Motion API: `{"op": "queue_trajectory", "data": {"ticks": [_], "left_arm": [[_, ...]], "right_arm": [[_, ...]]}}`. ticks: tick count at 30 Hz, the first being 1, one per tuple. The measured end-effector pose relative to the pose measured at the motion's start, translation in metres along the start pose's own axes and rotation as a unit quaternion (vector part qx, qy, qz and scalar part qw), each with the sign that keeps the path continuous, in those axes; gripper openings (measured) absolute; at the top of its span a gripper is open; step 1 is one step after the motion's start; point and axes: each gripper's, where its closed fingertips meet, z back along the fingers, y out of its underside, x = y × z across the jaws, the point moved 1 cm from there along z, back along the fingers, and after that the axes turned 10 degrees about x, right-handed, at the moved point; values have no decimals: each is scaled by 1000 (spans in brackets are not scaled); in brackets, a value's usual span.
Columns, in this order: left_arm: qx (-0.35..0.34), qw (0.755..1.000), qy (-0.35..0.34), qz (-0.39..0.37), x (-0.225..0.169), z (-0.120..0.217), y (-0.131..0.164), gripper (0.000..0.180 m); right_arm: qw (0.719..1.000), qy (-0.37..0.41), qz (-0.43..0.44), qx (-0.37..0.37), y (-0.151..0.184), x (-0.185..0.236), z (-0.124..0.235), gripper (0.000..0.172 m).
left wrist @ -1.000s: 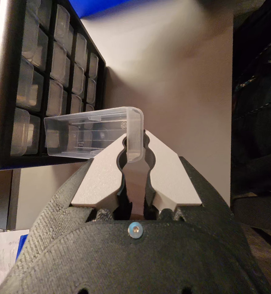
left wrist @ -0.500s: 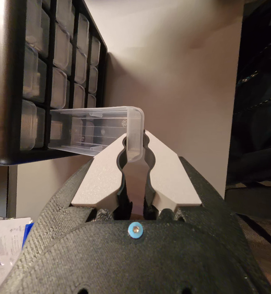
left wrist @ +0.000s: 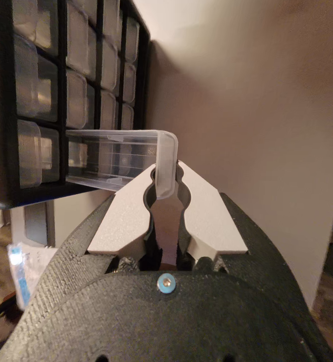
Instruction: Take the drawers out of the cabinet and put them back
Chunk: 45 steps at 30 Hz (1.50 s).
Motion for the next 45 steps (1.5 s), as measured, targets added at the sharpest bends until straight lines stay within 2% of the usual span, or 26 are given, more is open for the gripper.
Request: {"op": "queue_trajectory", "data": {"ticks": [1, 4, 7, 10, 12, 16, 23, 28, 30, 32, 35, 37, 40, 44, 45], "left_arm": [[13, 1000, -18, 0, 3, -5, 4, 16], [31, 997, -71, 10, 17, -21, 13, 18], [10, 991, -120, 57, 38, -30, 8, 26], [16, 969, -216, 121, 71, -32, 15, 37], [1, 959, -239, 156, 79, -33, 13, 37], [-1, 946, -293, 140, 77, -34, 9, 43], [-50, 936, -306, 168, 60, -15, 7, 45], [-55, 922, -343, 170, 72, -9, 13, 45], [-59, 912, -361, 186, 80, -11, 15, 47], [-68, 899, -385, 199, 88, -14, 15, 41], [-78, 877, -421, 217, 96, -15, 15, 49], [-96, 871, -429, 219, 93, -11, 11, 50], [-104, 875, -423, 210, 82, -7, 9, 44], [-115, 896, -386, 187, 67, -12, 5, 16], [-117, 900, -380, 180, 66, -14, 3, 14]], "right_arm": [[1000, 0, 0, 0, 0, 0, 0, 12], [1000, 1, 0, 0, 0, 0, 0, 12], [1000, 2, 1, 0, 0, 0, 0, 12], [1000, 1, 1, 0, 0, 0, 0, 12], [1000, -2, 3, 2, 0, 2, -1, 13], [1000, -1, 5, 2, 1, 2, -1, 13], [1000, -5, 2, 1, 0, 2, -1, 13], [1000, 0, 3, 2, 0, 2, -1, 13], [1000, 2, 5, 2, 0, 2, -1, 12], [1000, 1, 5, 2, 1, 3, -1, 13], [1000, 0, 7, 3, 1, 4, -2, 13], [1000, 0, 8, 3, 1, 4, -1, 13], [1000, -6, 6, 3, 1, 4, -2, 13], [1000, -6, 6, 3, 1, 4, -2, 13], [1000, -5, 7, 3, 1, 4, -2, 13]]}}
